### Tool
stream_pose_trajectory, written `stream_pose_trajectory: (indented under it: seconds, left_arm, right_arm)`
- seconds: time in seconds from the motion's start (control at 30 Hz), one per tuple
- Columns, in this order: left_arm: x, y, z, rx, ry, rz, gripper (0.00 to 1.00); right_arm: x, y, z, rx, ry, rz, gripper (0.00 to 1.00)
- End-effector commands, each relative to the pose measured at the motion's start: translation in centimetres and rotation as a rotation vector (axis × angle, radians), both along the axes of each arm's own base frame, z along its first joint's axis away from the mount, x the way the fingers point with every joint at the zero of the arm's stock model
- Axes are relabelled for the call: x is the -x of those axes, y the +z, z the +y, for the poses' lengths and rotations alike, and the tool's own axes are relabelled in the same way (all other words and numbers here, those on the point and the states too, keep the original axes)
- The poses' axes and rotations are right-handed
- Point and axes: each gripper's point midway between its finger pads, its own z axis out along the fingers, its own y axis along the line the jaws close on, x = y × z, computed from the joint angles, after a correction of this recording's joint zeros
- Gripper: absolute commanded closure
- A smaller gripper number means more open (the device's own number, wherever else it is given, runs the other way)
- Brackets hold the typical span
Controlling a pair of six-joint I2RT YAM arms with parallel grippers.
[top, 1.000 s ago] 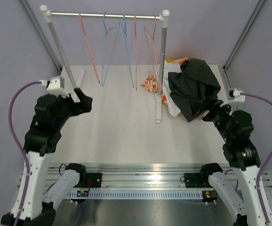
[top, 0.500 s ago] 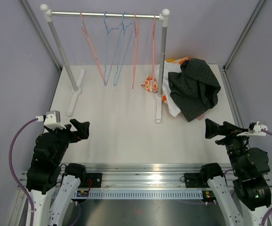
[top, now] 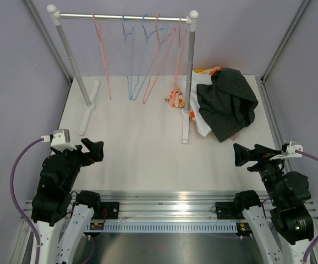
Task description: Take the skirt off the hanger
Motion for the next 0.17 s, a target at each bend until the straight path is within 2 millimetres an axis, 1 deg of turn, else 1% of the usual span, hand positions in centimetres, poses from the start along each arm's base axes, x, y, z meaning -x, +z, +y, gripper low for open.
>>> stream_pose_trajectory:
  seconds: [0.0,0.13]
  left_arm:
    - [-0.32,1.21,0.28,0.015,0.022,-0.062,0.01]
    - [-0.19,1.37,0.45,0.018,0.032,-0.070,0.01]
  right_arm:
    - [-0.27,0.34,1.23,0.028,0.073,-0.013,0.01]
    - [0.15,0.64,1.65,0.037,0.103,-0.027,0.00]
